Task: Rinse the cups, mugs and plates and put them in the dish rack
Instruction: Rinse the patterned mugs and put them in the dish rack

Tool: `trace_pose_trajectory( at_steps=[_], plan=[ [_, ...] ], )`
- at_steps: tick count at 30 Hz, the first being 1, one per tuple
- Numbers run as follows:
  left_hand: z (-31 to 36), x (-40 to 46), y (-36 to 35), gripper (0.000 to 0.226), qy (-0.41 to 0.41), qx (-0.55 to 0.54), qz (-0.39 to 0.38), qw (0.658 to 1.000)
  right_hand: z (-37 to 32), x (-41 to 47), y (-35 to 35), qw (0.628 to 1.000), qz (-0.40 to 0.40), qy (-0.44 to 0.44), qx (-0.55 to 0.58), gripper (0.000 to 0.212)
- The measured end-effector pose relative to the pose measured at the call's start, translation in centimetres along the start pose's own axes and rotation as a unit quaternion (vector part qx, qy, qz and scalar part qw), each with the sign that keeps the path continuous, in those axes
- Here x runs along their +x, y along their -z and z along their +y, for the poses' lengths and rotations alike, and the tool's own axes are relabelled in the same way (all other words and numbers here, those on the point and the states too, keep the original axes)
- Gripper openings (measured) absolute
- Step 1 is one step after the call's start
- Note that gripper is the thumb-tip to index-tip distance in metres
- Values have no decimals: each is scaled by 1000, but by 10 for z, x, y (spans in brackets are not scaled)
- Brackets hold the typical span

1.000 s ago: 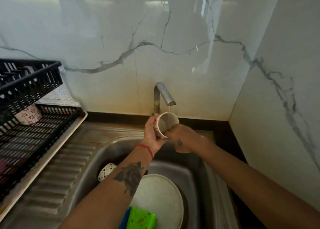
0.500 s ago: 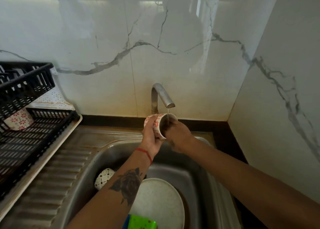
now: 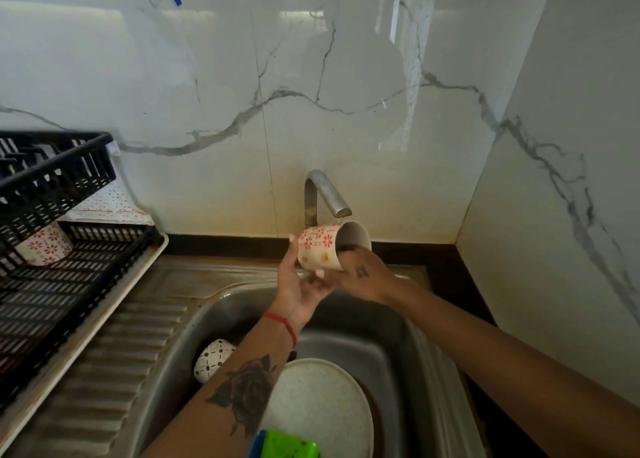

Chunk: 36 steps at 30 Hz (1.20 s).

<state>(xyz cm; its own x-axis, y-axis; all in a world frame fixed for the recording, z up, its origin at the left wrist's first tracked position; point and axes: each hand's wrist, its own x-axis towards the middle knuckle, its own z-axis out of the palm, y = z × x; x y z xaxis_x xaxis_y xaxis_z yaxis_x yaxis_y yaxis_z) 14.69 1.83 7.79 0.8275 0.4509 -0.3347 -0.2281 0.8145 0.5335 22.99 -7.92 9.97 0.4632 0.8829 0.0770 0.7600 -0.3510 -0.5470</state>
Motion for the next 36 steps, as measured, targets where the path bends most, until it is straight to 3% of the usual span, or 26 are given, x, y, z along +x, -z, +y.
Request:
trace_pose_trajectory(
  at_steps=[2,3,4,7,9,11,13,15,16,18,20,21,24,27,28,30,31,33,34,36],
  plan=[
    [-7,3,-4,65,-14,-23,-7,1000,-9,-2,-8,989,-7,-38,140,50],
    [-7,4,-7,62,-17,-20,-3,1000,-12,-3,-10,988,-12,-39,150,52],
    [-7,5,-9,59,-15,-15,2,1000,-11,-4,-9,992,-32,-40,117,56],
    [-4,8,-11,50,-8,25,22,999,1,-3,4,976,-100,14,-191,70],
    [-4,7,-12,51,-12,32,31,999,8,1,9,971,-99,2,-217,72],
    [-8,7,-13,55,-6,14,30,999,1,4,5,992,-97,-71,-23,72],
    [-11,7,-12,61,2,-13,50,999,-13,7,-3,965,-99,-125,210,62],
    [-11,7,-10,62,3,-29,69,997,-17,8,-9,946,-90,-126,286,53],
    [-10,6,-10,61,7,-24,72,997,-15,5,-9,959,-99,-104,244,54],
    [-3,7,-9,56,21,2,75,997,-2,2,-2,991,-131,-32,-3,61],
    [0,5,-8,57,30,17,83,996,10,2,6,963,-114,57,-237,61],
    [0,4,-7,61,28,7,75,997,11,3,8,958,-94,88,-257,58],
    [-10,1,-5,72,29,-92,33,995,-3,8,6,996,6,61,-71,46],
    [-12,4,-5,72,8,-94,15,995,-18,10,-4,995,-27,-9,92,43],
    [-10,5,-4,70,5,-83,14,996,-19,9,-5,995,-56,-7,78,46],
    [-7,4,-4,66,8,-68,21,997,-14,9,4,990,-112,31,-83,60],
    [-7,3,-4,65,9,-60,29,998,-12,10,9,976,-126,46,-174,67],
    [-6,5,-4,65,10,-47,44,998,-9,15,13,960,-127,36,-248,71],
    [-6,5,-3,66,12,-46,49,998,-12,17,11,967,-132,13,-219,69],
    [-3,5,-2,70,19,-49,57,997,-20,19,2,987,-149,-53,-43,55]
  ],
)
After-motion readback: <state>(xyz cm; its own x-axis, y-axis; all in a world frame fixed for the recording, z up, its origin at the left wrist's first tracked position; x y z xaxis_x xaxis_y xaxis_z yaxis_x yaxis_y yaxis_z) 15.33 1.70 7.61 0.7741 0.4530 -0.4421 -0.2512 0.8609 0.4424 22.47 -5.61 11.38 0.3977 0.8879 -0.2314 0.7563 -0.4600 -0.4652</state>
